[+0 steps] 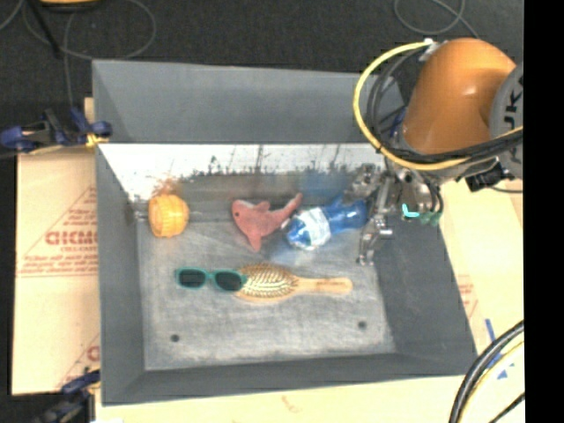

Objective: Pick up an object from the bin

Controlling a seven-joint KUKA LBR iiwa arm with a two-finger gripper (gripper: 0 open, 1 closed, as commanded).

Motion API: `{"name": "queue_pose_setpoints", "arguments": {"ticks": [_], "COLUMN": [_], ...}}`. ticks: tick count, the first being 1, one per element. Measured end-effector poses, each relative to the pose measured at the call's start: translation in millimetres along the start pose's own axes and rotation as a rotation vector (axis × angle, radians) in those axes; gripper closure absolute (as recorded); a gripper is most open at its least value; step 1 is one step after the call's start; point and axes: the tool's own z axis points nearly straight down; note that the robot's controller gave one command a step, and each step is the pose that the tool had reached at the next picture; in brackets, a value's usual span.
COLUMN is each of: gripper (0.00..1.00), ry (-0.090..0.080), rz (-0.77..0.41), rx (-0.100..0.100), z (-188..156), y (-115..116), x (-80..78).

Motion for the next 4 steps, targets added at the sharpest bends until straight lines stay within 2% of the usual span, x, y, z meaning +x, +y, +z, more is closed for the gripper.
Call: {"name": "queue_pose_setpoints", "arguments": {"ticks": [1,2,3,4], "gripper": [0.00,0.00,0.00,0.00], "ry": [-0.007,-0.010,-0.010,-0.003], "rz": [-0.001,-0.112,-0.133,-0.205], "rx": [0.002,0.002,0.002,0.001], "z": [-3,58,68,114], "y": [0,-1,-11,-29], "x": [-1.4,-23.5,-61.6,-64.2]}}
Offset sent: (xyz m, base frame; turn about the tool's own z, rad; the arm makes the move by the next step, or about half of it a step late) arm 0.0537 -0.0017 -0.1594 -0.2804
